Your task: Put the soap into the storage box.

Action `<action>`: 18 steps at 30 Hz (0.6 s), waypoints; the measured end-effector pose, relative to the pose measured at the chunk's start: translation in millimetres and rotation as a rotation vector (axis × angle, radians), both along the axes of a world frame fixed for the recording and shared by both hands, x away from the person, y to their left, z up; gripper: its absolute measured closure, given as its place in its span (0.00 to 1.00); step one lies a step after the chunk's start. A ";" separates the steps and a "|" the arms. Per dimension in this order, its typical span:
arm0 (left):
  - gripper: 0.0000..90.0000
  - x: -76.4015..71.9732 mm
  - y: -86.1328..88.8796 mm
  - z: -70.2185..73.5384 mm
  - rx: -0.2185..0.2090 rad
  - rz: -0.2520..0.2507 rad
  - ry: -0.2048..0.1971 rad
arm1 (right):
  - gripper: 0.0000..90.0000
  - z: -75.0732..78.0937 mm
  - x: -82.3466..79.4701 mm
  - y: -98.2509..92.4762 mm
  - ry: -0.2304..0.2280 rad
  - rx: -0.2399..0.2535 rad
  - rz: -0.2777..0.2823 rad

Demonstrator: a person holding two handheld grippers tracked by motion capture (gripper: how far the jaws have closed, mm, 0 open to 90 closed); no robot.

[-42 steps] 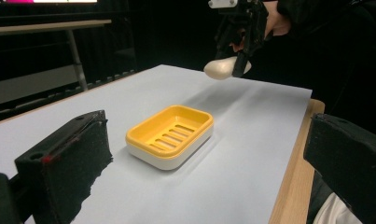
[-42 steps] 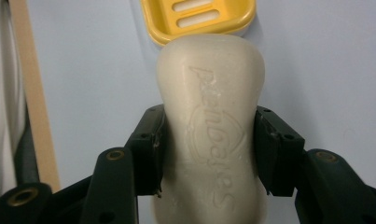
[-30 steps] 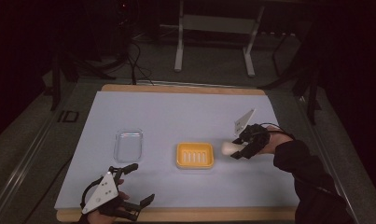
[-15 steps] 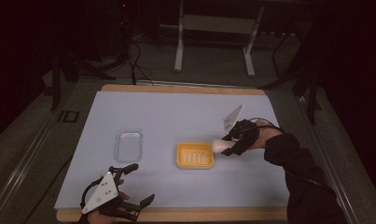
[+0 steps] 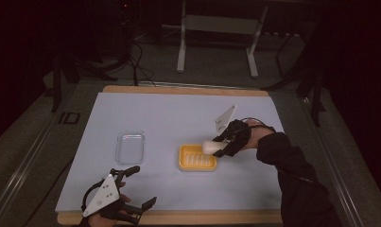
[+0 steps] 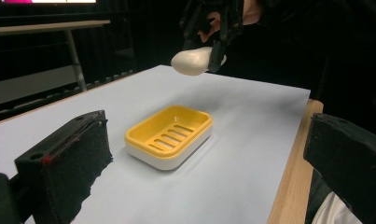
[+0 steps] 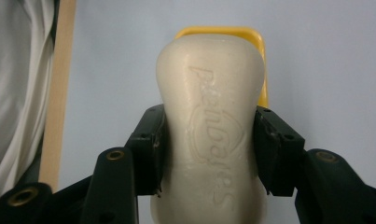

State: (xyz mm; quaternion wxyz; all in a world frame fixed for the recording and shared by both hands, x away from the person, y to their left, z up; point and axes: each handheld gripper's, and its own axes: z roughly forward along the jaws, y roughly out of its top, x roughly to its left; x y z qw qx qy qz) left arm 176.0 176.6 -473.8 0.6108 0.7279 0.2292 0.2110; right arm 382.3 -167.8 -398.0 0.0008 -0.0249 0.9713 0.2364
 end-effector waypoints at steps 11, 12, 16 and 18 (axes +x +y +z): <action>0.01 0.0 -0.1 -0.1 0.001 -0.002 0.000 | 0.55 -14.2 5.4 18.1 0.004 0.075 0.029; 0.01 0.0 0.0 0.0 0.003 -0.002 0.000 | 0.55 -16.4 6.2 20.0 0.011 0.082 0.036; 0.01 -0.2 0.3 0.0 0.001 -0.003 0.000 | 0.55 -24.1 9.1 24.5 0.016 0.110 0.039; 0.01 -0.2 0.3 0.0 0.000 -0.003 0.000 | 0.55 -30.0 11.0 26.3 0.021 0.131 0.045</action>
